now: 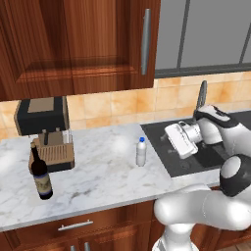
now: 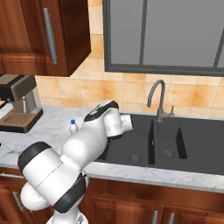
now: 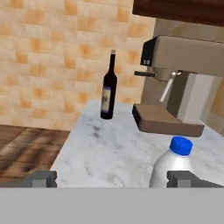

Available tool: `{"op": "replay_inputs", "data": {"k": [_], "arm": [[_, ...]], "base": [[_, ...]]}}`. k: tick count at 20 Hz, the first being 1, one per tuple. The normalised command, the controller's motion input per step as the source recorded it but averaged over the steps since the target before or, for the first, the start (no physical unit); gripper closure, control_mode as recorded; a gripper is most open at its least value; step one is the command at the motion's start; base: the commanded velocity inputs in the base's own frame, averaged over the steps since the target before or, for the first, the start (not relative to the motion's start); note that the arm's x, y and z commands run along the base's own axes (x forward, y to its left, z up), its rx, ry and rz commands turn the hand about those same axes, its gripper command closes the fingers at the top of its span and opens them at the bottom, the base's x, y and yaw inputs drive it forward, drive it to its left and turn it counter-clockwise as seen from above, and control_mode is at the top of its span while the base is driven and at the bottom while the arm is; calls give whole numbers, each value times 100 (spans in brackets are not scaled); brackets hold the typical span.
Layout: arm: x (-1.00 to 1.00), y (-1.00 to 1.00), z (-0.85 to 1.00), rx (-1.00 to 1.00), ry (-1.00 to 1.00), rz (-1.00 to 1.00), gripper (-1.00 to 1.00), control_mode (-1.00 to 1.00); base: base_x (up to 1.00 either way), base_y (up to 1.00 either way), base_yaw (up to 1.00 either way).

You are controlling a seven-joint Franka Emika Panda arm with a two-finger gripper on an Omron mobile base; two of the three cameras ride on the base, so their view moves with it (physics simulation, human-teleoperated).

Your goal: Place the drinks on the dining counter in a tight cluster.

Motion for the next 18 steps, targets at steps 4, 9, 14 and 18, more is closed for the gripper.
{"op": "replay_inputs", "data": {"k": [4, 9, 14, 18], "arm": [[58, 0, -23, 10, 15, 1, -100, -100], [46, 6, -23, 10, 16, 0, -100, -100], [33, 20, -23, 0, 4, 1, -100, -100], [22, 19, -12, -2, 0, 4, -100, -100]], "base": [[0, 0, 0], [0, 0, 0], [0, 0, 0], [0, 0, 0]]}}
